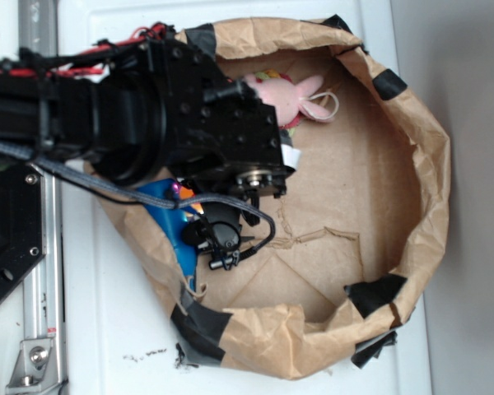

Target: Grab the yellow duck.

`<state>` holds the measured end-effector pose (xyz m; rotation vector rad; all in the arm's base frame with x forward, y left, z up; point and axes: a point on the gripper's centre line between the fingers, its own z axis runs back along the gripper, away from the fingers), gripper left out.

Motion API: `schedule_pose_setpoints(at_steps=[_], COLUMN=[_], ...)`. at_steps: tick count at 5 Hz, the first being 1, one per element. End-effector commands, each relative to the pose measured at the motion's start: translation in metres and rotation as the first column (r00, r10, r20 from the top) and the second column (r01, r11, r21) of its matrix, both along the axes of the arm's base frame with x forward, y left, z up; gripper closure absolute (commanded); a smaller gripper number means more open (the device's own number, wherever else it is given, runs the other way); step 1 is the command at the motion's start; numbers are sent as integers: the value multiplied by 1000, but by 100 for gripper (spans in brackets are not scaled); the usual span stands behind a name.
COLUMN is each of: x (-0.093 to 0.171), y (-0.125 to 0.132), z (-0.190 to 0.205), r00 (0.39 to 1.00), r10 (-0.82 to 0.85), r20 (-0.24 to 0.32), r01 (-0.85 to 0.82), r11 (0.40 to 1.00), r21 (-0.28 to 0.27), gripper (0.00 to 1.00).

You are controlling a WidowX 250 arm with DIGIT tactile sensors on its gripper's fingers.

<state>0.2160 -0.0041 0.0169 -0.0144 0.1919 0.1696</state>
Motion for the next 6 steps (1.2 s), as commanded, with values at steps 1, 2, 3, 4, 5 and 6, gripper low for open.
schedule_pose_setpoints(at_steps=[1,2,3,4,5,6], x=[2,18,34,46,50,53], y=[-7,-17,-31,-32,-22,-14], z=[17,63,112,134,136,128], r00=[998,985,956,932,925,924], r10=[-7,-30,-73,-92,-110,-97], r20=[62,168,284,352,364,369], r01=[7,31,73,96,109,111], r11=[1000,1000,997,995,994,994], r21=[4,-3,11,6,26,-16], gripper=[100,100,100,100,100,100])
